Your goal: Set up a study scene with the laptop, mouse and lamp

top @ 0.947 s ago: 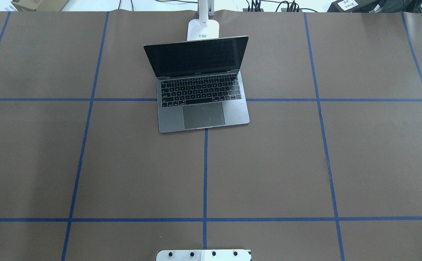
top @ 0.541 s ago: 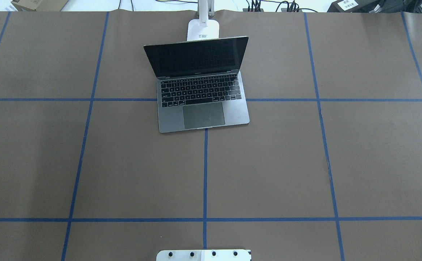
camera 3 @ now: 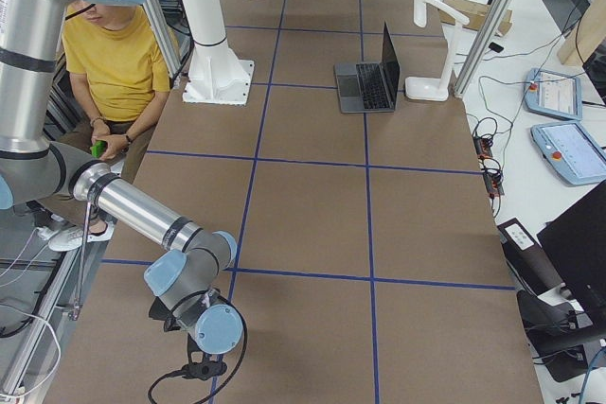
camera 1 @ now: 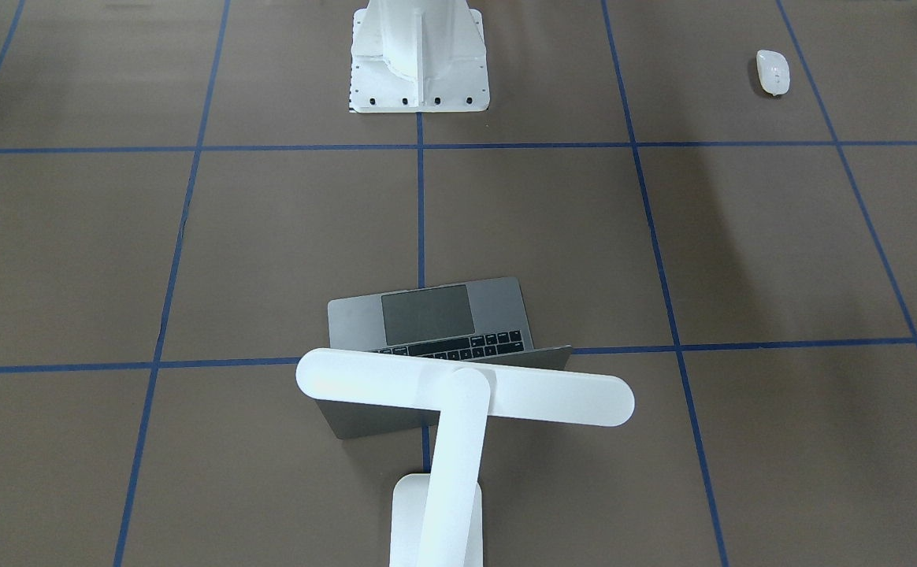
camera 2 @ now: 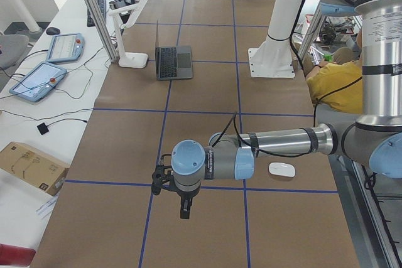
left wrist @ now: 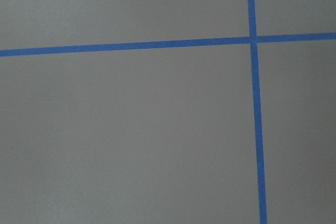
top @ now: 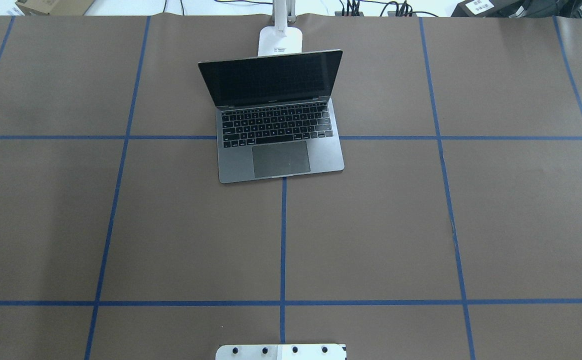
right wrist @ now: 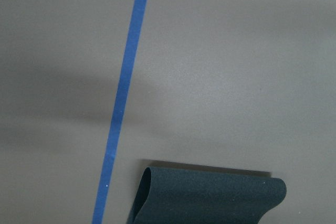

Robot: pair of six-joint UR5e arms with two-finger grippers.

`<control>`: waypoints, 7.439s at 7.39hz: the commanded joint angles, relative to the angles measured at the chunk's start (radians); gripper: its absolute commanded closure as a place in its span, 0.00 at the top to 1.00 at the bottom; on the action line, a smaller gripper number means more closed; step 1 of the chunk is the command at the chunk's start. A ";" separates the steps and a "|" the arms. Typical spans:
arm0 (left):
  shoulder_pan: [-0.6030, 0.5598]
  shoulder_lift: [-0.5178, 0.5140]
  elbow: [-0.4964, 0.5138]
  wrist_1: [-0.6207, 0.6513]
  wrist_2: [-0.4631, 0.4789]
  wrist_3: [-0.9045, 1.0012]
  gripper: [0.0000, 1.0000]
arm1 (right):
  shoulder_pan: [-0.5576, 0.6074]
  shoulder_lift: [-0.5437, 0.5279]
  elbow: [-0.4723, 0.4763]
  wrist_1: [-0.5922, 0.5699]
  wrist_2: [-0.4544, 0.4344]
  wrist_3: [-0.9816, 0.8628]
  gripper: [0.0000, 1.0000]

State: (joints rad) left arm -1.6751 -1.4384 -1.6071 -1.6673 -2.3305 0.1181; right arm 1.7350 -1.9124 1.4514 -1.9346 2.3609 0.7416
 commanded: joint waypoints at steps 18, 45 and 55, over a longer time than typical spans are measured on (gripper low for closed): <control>0.000 0.003 -0.002 0.000 -0.006 0.002 1.00 | -0.061 -0.007 -0.198 0.184 0.205 -0.014 0.74; -0.002 0.004 0.006 0.009 -0.007 0.002 1.00 | -0.060 0.132 0.308 0.190 0.212 0.123 0.00; -0.002 0.004 0.010 0.011 -0.007 -0.003 1.00 | -0.587 0.751 0.323 0.321 0.013 0.841 0.00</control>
State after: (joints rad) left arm -1.6765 -1.4343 -1.5978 -1.6567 -2.3378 0.1138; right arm 1.2326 -1.2272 1.7706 -1.6154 2.4452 1.5620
